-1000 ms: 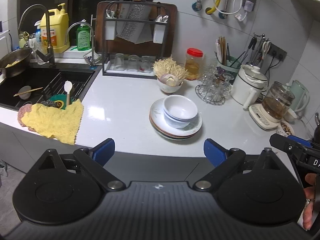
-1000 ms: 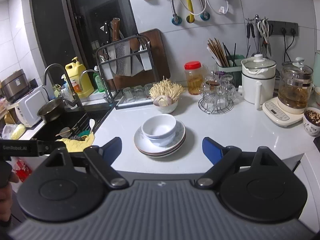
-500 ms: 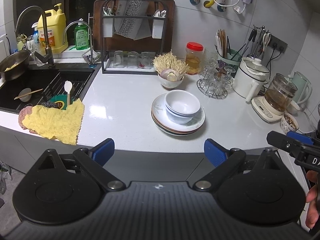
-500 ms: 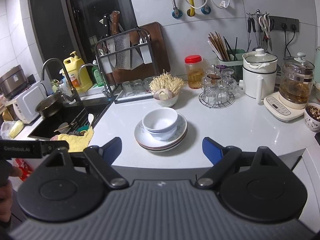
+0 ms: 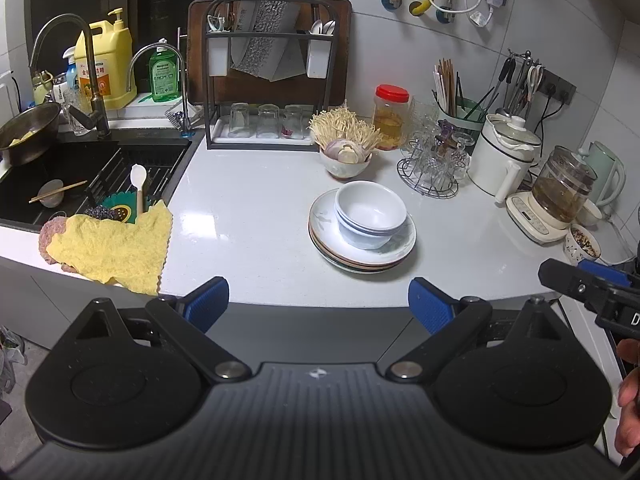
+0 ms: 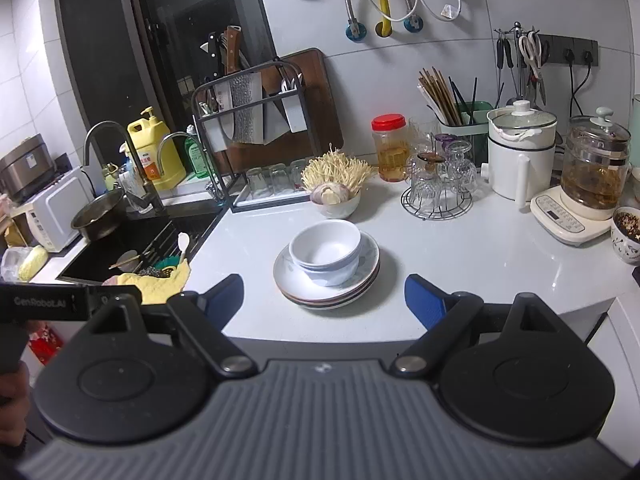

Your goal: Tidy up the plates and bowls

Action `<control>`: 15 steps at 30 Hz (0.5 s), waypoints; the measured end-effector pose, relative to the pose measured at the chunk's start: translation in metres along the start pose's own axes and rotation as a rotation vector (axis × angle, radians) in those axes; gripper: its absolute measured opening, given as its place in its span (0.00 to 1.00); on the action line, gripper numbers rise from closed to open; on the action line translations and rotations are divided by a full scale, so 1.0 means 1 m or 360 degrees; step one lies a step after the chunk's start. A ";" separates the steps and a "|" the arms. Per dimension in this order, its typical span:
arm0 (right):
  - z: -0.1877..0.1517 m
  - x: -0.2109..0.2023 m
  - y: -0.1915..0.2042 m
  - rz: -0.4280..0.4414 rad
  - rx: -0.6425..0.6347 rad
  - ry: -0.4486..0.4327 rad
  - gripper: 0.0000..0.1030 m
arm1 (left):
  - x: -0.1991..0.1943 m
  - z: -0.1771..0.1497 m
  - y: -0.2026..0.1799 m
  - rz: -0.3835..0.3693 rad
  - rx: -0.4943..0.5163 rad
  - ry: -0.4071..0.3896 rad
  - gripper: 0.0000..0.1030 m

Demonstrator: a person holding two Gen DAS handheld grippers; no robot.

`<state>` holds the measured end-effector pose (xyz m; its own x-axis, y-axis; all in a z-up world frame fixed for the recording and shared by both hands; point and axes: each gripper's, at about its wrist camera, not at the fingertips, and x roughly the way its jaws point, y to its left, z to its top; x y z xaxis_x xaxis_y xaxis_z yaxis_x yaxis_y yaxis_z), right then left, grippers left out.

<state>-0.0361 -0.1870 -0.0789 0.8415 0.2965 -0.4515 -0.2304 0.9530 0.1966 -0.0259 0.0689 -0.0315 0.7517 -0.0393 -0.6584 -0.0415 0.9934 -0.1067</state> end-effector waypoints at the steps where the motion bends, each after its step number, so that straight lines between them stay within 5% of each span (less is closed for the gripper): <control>1: -0.001 0.001 0.001 -0.0002 -0.0001 0.0002 0.86 | -0.001 -0.001 0.001 0.0002 -0.0006 -0.0002 0.95; 15: -0.006 -0.007 0.009 -0.0027 -0.0007 -0.0018 0.86 | -0.011 -0.007 -0.001 -0.0033 0.0007 -0.0034 0.96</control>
<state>-0.0472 -0.1797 -0.0796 0.8510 0.2796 -0.4446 -0.2180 0.9582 0.1852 -0.0388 0.0673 -0.0297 0.7663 -0.0578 -0.6398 -0.0227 0.9929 -0.1169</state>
